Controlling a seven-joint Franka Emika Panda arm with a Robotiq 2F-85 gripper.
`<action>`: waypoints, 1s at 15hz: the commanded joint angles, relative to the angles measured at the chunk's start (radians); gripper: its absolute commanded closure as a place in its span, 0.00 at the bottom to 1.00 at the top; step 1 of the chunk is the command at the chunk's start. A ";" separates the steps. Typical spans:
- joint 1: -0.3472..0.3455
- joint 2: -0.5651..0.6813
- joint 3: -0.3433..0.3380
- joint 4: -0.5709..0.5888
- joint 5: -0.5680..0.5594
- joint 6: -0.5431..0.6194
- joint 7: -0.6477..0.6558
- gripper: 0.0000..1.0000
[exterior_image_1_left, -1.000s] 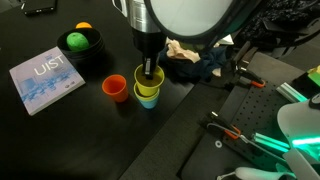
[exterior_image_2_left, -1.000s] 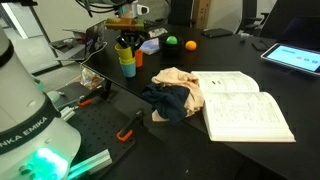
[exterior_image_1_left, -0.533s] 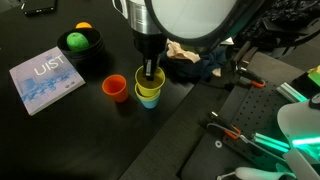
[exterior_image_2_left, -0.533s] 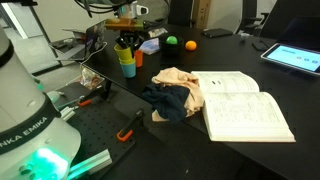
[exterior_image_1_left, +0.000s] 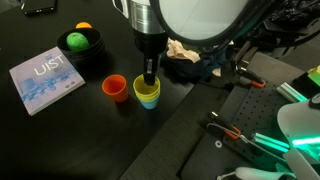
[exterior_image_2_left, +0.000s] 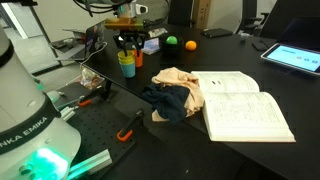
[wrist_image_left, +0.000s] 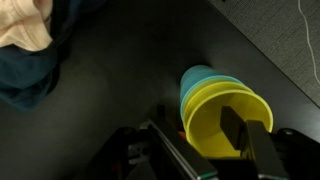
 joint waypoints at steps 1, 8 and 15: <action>0.008 -0.001 -0.007 0.000 0.002 -0.002 0.000 0.39; 0.005 0.004 -0.002 0.004 0.021 -0.012 -0.002 0.01; 0.007 -0.037 0.017 0.113 0.145 -0.263 -0.021 0.00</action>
